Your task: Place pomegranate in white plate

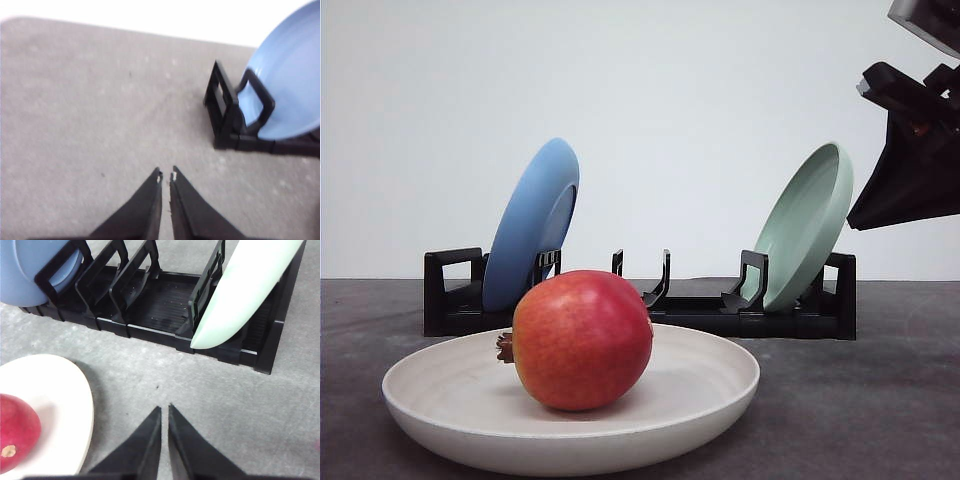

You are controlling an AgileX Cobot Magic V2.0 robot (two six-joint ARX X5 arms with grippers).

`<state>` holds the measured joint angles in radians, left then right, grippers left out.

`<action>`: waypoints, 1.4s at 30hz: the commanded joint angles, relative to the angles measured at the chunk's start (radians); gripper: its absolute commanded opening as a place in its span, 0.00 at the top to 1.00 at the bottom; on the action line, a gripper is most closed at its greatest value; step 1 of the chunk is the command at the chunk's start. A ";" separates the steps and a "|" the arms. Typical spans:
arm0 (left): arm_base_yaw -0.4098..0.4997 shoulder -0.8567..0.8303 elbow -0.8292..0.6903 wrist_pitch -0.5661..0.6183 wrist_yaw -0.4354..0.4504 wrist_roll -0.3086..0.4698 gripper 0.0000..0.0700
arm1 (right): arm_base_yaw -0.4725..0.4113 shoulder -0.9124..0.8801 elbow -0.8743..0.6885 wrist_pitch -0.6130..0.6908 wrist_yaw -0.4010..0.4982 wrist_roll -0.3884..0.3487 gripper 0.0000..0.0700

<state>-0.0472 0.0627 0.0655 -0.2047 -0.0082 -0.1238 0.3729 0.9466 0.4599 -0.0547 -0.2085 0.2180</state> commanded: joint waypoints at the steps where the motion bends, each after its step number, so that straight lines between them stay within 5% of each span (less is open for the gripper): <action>1: 0.003 -0.021 -0.014 0.011 0.001 0.008 0.99 | 0.004 0.005 0.004 0.011 0.000 0.010 0.98; 18: 0.015 -0.060 -0.053 0.015 0.002 0.097 0.99 | 0.004 0.005 0.004 0.011 0.000 0.010 0.98; 42: 0.015 -0.058 -0.053 0.016 0.002 0.088 0.99 | 0.004 0.005 0.004 0.010 0.002 -0.012 0.98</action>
<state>-0.0349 0.0044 0.0235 -0.1883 -0.0082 -0.0441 0.3729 0.9464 0.4599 -0.0550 -0.2083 0.2149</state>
